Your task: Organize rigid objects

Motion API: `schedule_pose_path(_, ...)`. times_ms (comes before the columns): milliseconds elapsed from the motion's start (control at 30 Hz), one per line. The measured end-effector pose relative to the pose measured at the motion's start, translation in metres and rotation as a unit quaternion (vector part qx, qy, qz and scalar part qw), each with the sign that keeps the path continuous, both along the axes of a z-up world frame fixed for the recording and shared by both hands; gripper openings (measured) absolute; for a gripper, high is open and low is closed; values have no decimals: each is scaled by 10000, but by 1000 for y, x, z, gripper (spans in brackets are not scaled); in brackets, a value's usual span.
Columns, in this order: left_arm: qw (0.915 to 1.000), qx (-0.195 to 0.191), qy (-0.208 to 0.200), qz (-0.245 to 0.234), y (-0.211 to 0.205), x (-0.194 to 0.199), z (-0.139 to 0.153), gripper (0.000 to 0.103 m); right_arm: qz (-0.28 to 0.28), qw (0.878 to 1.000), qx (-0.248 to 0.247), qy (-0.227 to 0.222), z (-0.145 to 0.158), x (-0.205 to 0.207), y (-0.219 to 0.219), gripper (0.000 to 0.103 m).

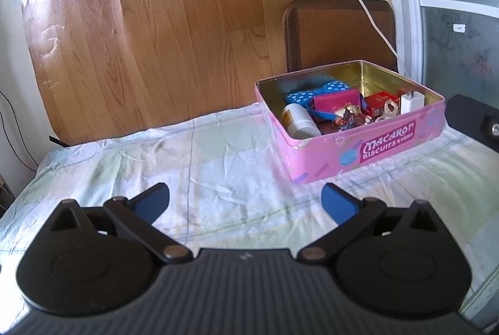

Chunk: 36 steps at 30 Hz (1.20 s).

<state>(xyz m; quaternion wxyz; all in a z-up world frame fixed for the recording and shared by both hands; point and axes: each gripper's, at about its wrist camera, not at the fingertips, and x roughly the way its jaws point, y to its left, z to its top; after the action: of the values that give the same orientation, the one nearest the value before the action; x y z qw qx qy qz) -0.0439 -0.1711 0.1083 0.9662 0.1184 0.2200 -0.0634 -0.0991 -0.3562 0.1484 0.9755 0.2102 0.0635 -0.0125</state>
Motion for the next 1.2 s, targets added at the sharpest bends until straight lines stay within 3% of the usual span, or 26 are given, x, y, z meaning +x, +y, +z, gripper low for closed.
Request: schedule_pose_path(1200,9991,7,319,-278,-12,-1,-8,103,-74,9999,101,21,-3,-2,0,103)
